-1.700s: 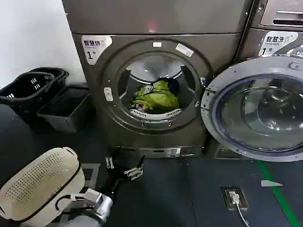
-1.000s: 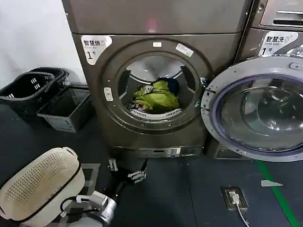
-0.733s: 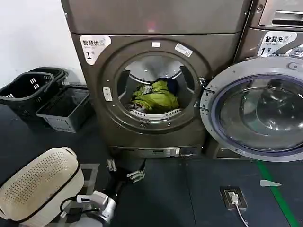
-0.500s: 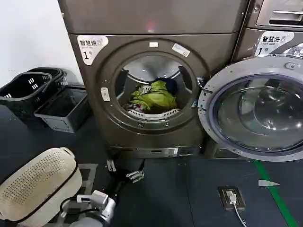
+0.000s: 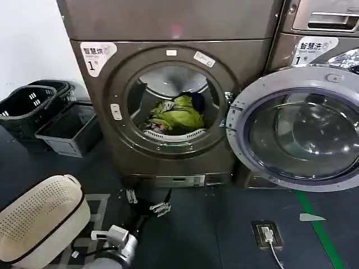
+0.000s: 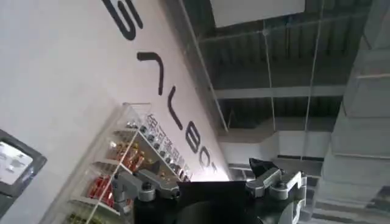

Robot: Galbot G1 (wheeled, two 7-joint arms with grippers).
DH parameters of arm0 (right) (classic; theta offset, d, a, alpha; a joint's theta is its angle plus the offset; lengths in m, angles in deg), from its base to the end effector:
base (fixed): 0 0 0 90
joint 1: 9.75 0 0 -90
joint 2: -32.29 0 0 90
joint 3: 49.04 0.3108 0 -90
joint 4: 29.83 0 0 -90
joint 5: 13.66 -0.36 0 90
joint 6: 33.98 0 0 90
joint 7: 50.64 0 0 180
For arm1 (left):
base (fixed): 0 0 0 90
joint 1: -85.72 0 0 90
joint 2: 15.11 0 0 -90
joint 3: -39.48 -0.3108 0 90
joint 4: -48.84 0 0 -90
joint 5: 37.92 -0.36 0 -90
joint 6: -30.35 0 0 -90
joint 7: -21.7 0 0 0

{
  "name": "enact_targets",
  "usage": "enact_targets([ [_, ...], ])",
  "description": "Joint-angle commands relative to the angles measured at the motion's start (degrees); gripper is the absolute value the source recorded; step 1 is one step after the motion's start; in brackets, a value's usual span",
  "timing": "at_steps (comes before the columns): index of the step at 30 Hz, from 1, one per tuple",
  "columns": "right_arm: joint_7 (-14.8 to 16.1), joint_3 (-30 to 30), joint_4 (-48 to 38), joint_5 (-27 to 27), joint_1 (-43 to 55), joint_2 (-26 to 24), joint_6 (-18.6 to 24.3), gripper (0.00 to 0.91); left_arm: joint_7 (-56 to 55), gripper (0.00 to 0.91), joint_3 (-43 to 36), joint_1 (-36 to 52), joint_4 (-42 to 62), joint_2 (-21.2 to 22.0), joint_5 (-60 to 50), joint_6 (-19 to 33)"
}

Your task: Grasp the clothes from the dryer.

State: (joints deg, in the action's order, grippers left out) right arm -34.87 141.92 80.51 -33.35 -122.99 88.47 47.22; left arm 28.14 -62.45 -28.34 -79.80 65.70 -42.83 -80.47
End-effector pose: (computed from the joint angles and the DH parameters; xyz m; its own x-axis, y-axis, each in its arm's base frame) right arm -0.0471 -0.3787 0.0531 -0.4194 0.6295 -0.6541 0.9076 0.3052 -0.2882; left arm 0.2128 -0.0436 -0.1982 -0.9362 0.3204 0.1446 0.3386 0.9325 0.1260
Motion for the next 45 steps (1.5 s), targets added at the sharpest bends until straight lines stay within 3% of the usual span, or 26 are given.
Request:
enact_targets([
  [1,0.1,0.1,0.0,0.0,-0.1,0.1,0.1,0.907,0.0,0.907,-0.3,0.1,0.1,0.1,0.0,0.0],
  [37,0.8,-0.1,-0.2,0.5,0.3,0.1,0.1,0.907,-0.2,0.907,-0.7,0.3,-0.2,0.3,0.4,-0.7],
  [39,0.6,-0.2,-0.1,1.0,0.2,0.1,-0.1,0.907,-0.4,0.907,-0.7,0.2,-0.2,0.3,0.3,-0.8],
  [41,-0.3,-0.4,0.0,4.6,-0.1,-0.1,-1.5,0.907,-0.6,0.907,-0.6,0.1,-0.3,0.3,0.3,-0.9],
  [45,0.4,-0.3,0.1,4.1,0.2,0.0,-1.5,0.907,-0.9,0.907,-0.5,0.0,-0.4,0.4,0.1,-1.1],
])
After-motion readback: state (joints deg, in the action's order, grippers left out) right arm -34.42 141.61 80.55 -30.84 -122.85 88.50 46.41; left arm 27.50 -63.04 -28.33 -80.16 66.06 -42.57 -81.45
